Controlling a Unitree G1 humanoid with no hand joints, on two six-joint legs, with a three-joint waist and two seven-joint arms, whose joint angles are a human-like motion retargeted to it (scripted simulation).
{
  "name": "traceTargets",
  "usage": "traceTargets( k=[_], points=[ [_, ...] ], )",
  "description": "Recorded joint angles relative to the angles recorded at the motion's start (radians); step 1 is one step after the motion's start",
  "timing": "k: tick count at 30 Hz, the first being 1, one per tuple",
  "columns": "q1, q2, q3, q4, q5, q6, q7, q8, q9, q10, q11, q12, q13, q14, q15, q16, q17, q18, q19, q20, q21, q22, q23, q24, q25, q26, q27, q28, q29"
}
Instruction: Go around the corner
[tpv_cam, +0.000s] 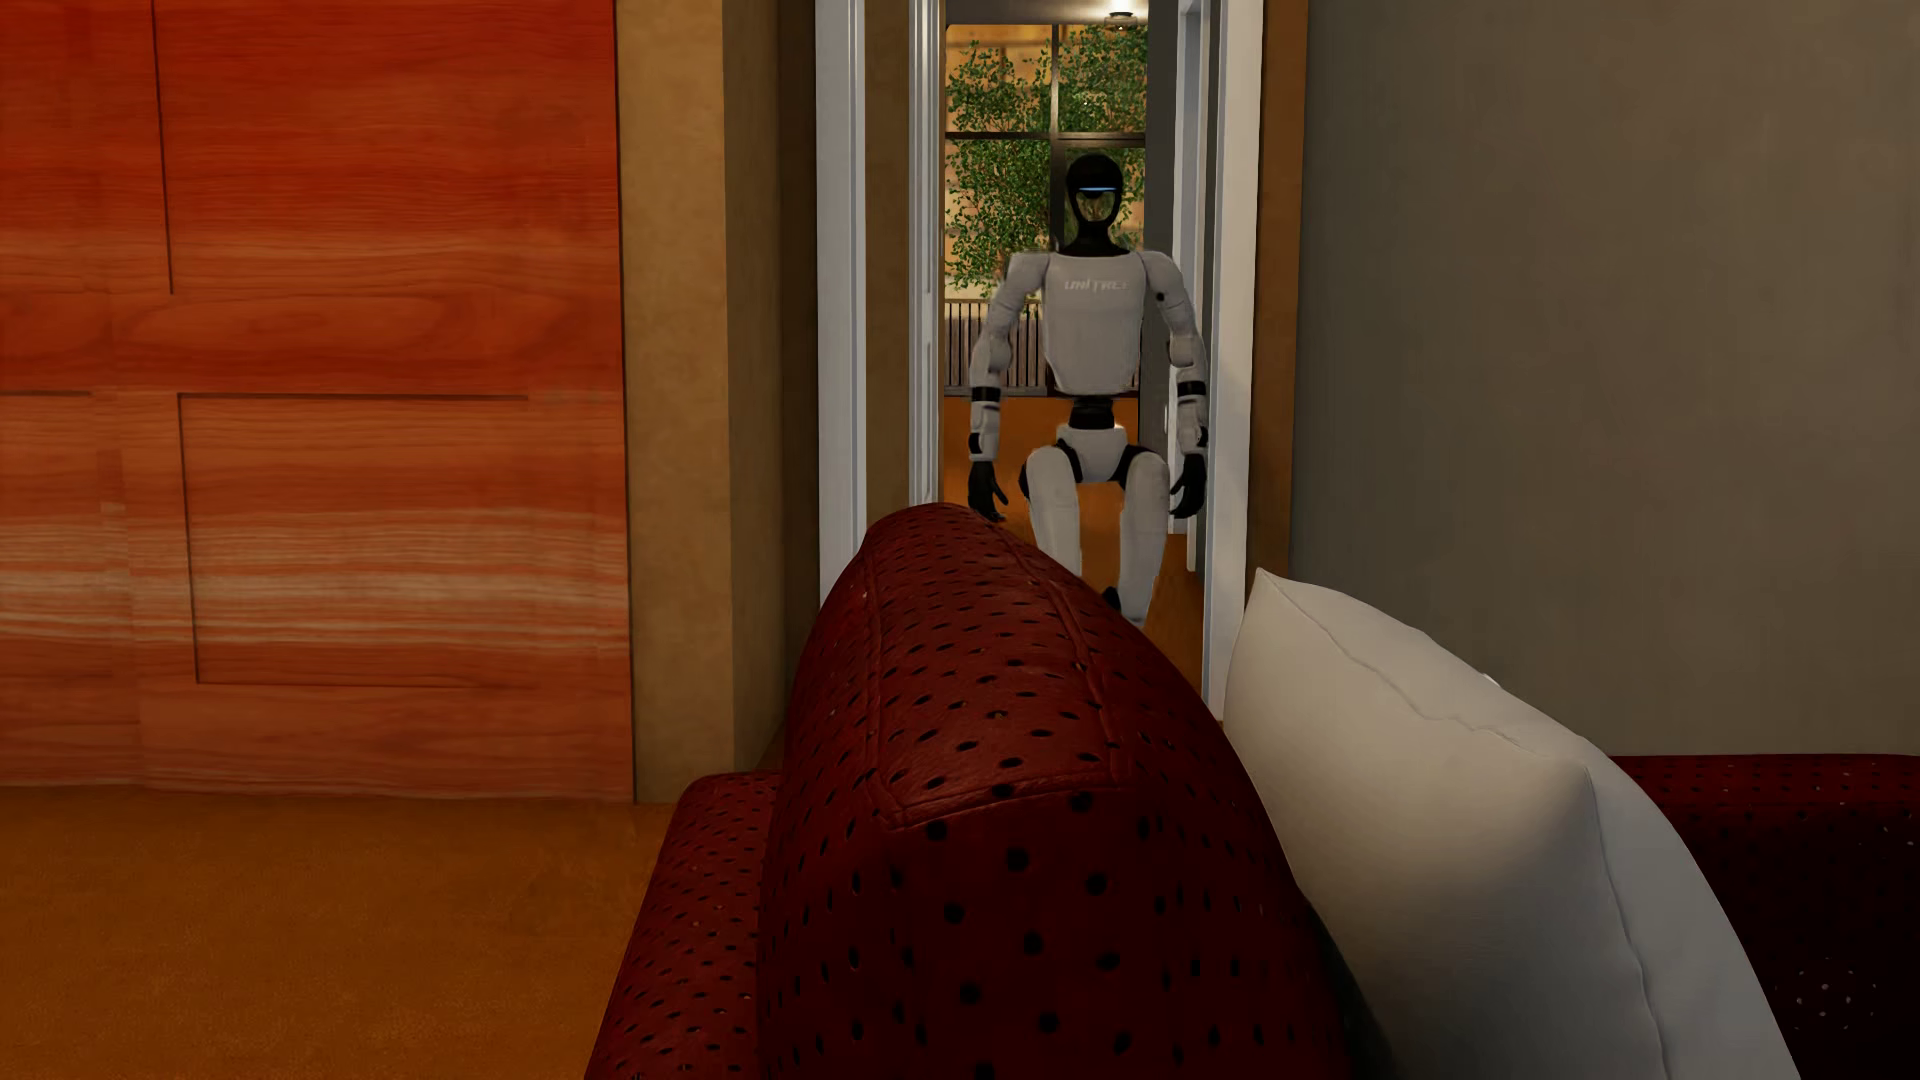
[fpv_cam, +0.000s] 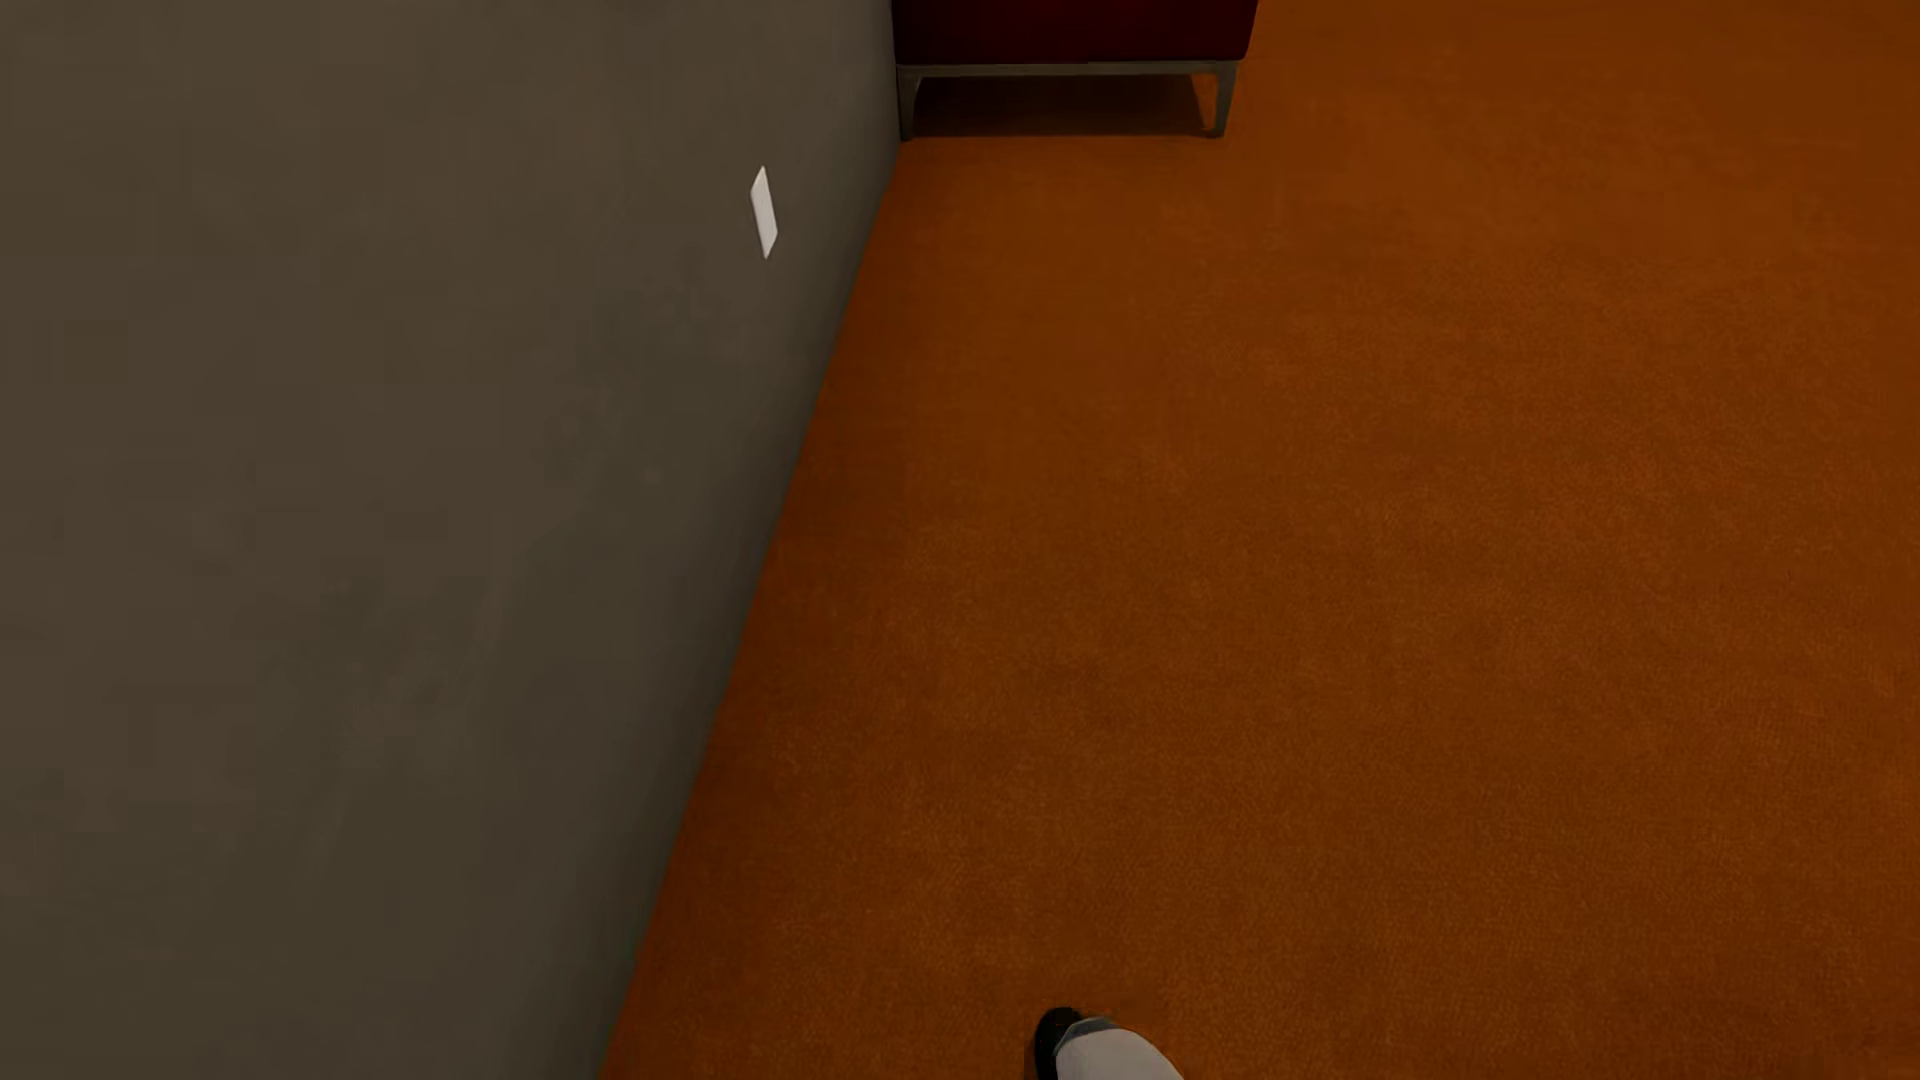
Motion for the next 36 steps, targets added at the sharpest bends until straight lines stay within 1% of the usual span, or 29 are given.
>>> traceTargets(
  k=[1,3,4,5,6,7,9,10,11,12,13,15,16,17,19,21,22,23,24,25,26,27,29,30,31,33,34,35,36],
  points=[
    [0.013,0.044,-0.002,0.004,-0.007,-0.006,0.000,0.000,-0.016,0.000,-0.055,0.004,0.012,0.008,-0.009,-0.009,0.002,0.000,0.000,-0.002,0.000,-0.015,0.008,0.000,0.000,0.000,0.000,0.000,0.000],
    [0.044,0.085,0.026,0.027,-0.002,-0.004,0.000,0.000,-0.043,0.007,-0.060,0.026,0.027,0.052,0.065,-0.035,0.006,0.000,0.000,0.014,0.019,-0.034,0.039,0.000,0.000,0.000,0.000,0.000,0.000],
    [0.053,0.074,0.059,0.041,0.022,0.010,0.000,0.000,-0.047,0.032,-0.019,0.040,0.022,0.108,0.089,-0.053,0.008,0.000,0.000,0.028,0.033,-0.030,0.064,0.000,0.000,0.000,0.000,0.000,0.000],
    [0.044,0.070,0.089,0.058,0.049,0.028,0.000,0.000,-0.046,0.084,0.025,0.055,0.007,0.185,0.082,-0.072,0.008,0.000,0.000,0.040,0.044,-0.015,0.085,0.000,0.000,0.000,0.000,0.000,0.000],
    [0.008,0.093,0.099,0.072,0.067,0.039,0.000,0.000,-0.040,0.167,0.049,0.066,-0.018,0.257,0.049,-0.082,0.003,0.000,0.000,0.030,0.071,0.003,0.092,0.000,0.000,0.000,0.000,0.000,0.000],
    [-0.084,0.108,0.077,0.100,0.104,0.068,0.000,0.000,-0.053,0.300,0.049,0.089,-0.026,0.289,0.001,-0.099,-0.006,0.000,0.000,0.064,-0.054,0.006,0.048,0.000,0.000,0.000,0.000,0.000,0.000],
    [-0.238,0.206,0.041,0.117,0.139,0.075,0.000,0.000,-0.034,0.591,0.031,0.082,-0.051,0.254,-0.079,-0.062,-0.024,0.000,0.000,0.009,-0.098,-0.028,-0.108,0.000,0.000,0.000,0.000,0.000,0.000],
    [-0.292,0.264,0.058,0.130,0.155,0.066,0.000,0.000,-0.026,0.688,0.016,0.067,-0.059,0.246,-0.097,-0.039,-0.029,0.000,0.000,-0.003,-0.115,-0.041,-0.194,0.000,0.000,0.000,0.000,0.000,0.000],
    [-0.341,0.310,0.093,0.141,0.167,0.050,0.000,0.000,-0.026,0.740,0.008,0.055,-0.067,0.266,-0.106,-0.020,-0.030,0.000,0.000,0.011,-0.135,-0.042,-0.267,0.000,0.000,0.000,0.000,0.000,0.000],
    [-0.391,0.343,0.129,0.148,0.176,0.033,0.000,0.000,-0.028,0.754,0.008,0.046,-0.080,0.313,-0.114,-0.006,-0.027,0.000,0.000,0.051,-0.154,-0.036,-0.322,0.000,0.000,0.000,0.000,0.000,0.000],
    [-0.442,0.373,0.158,0.149,0.183,0.016,0.000,0.000,-0.027,0.729,0.009,0.040,-0.097,0.383,-0.122,0.005,-0.023,0.000,0.000,0.105,-0.167,-0.028,-0.366,0.000,0.000,0.000,0.000,0.000,0.000],
    [-0.527,0.441,0.183,0.133,0.190,-0.009,0.000,0.000,-0.014,0.580,0.005,0.028,-0.127,0.527,-0.148,0.027,-0.018,0.000,0.000,0.192,-0.175,-0.015,-0.434,0.000,0.000,0.000,0.000,0.000,0.000],
    [-0.557,0.476,0.189,0.123,0.190,-0.017,0.000,0.000,-0.008,0.481,0.001,0.021,-0.134,0.553,-0.162,0.038,-0.018,0.000,0.000,0.209,-0.173,-0.012,-0.461,0.000,0.000,0.000,0.000,0.000,0.000],
    [-0.579,0.511,0.196,0.114,0.186,-0.022,0.000,0.000,-0.004,0.379,-0.003,0.013,-0.134,0.538,-0.176,0.048,-0.021,0.000,0.000,0.208,-0.167,-0.010,-0.481,0.000,0.000,0.000,0.000,0.000,0.000],
    [-0.589,0.575,0.220,0.101,0.168,-0.028,0.000,0.000,-0.001,0.175,-0.011,0.008,-0.121,0.420,-0.203,0.057,-0.030,0.000,0.000,0.183,-0.143,-0.009,-0.478,0.000,0.000,0.000,0.000,0.000,0.000],
    [-0.561,0.624,0.252,0.092,0.147,-0.036,0.000,0.000,-0.003,0.011,-0.011,0.022,-0.104,0.269,-0.228,0.050,-0.027,0.000,0.000,0.173,-0.113,-0.011,-0.385,0.000,0.000,0.000,0.000,0.000,0.000],
    [-0.546,0.642,0.269,0.090,0.136,-0.039,0.000,0.000,-0.006,-0.034,-0.006,0.036,-0.094,0.216,-0.239,0.040,-0.022,0.000,0.000,0.174,-0.100,-0.011,-0.312,0.000,0.000,0.000,0.000,0.000,0.000],
    [-0.530,0.657,0.282,0.085,0.123,-0.041,0.000,0.000,-0.010,-0.053,0.002,0.051,-0.082,0.187,-0.248,0.028,-0.017,0.000,0.000,0.174,-0.090,-0.009,-0.228,0.000,0.000,0.000,0.000,0.000,0.000],
    [-0.519,0.669,0.290,0.078,0.111,-0.040,0.000,0.000,-0.018,-0.044,0.011,0.067,-0.067,0.190,-0.248,0.013,-0.013,0.000,0.000,0.168,-0.084,-0.001,-0.143,0.000,0.000,0.000,0.000,0.000,0.000],
    [-0.518,0.676,0.288,0.066,0.100,-0.038,0.000,0.000,-0.028,-0.010,0.020,0.082,-0.049,0.222,-0.232,-0.003,-0.012,0.000,0.000,0.155,-0.081,0.014,-0.061,0.000,0.000,0.000,0.000,0.000,0.000],
    [-0.528,0.676,0.275,0.053,0.088,-0.038,0.000,0.000,-0.038,0.035,0.035,0.093,-0.029,0.263,-0.192,-0.022,-0.011,0.000,0.000,0.133,-0.084,0.038,0.013,0.000,0.000,0.000,0.000,0.000,0.000],
    [-0.533,0.666,0.251,0.041,0.077,-0.042,0.000,0.000,-0.045,0.070,0.065,0.099,-0.005,0.287,-0.115,-0.039,-0.009,0.000,0.000,0.102,-0.096,0.068,0.073,0.000,0.000,0.000,0.000,0.000,0.000],
    [-0.492,0.572,0.210,0.024,0.052,-0.054,0.000,0.000,-0.059,0.065,0.220,0.104,0.041,0.274,0.127,-0.060,-0.011,0.000,0.000,0.028,-0.107,0.108,0.133,0.000,0.000,0.000,0.000,0.000,0.000],
    [-0.456,0.481,0.198,0.017,0.036,-0.063,0.000,0.000,-0.063,0.038,0.366,0.111,0.055,0.261,0.197,-0.061,-0.016,0.000,0.000,0.009,-0.099,0.103,0.134,0.000,0.000,0.000,0.000,0.000,0.000],
    [-0.418,0.382,0.183,0.013,0.023,-0.072,0.000,0.000,-0.061,0.012,0.543,0.122,0.062,0.249,0.163,-0.054,-0.021,0.000,0.000,0.005,-0.089,0.079,0.117,0.000,0.000,0.000,0.000,0.000,0.000],
    [-0.351,0.221,0.130,0.011,0.008,-0.077,0.000,0.000,-0.043,-0.012,0.882,0.133,0.057,0.225,-0.082,-0.025,-0.026,0.000,0.000,0.007,-0.085,0.033,0.055,0.000,0.000,0.000,0.000,0.000,0.000],
    [-0.317,0.159,0.098,0.017,0.005,-0.071,0.000,0.000,-0.032,-0.021,1.060,0.126,0.050,0.211,-0.168,-0.009,-0.023,0.000,0.000,0.004,-0.093,0.034,0.024,0.000,0.000,0.000,0.000,0.000,0.000],
    [-0.283,0.105,0.069,0.027,0.006,-0.060,0.000,0.000,-0.024,-0.031,0.964,0.113,0.041,0.192,-0.203,0.007,-0.017,0.000,0.000,-0.001,-0.108,0.050,-0.003,0.000,0.000,0.000,0.000,0.000,0.000],
    [-0.249,0.060,0.046,0.036,0.009,-0.049,0.000,0.000,-0.018,-0.039,0.907,0.097,0.034,0.172,-0.214,0.021,-0.010,0.000,0.000,-0.002,-0.125,0.076,-0.029,0.000,0.000,0.000,0.000,0.000,0.000]
  ],
)
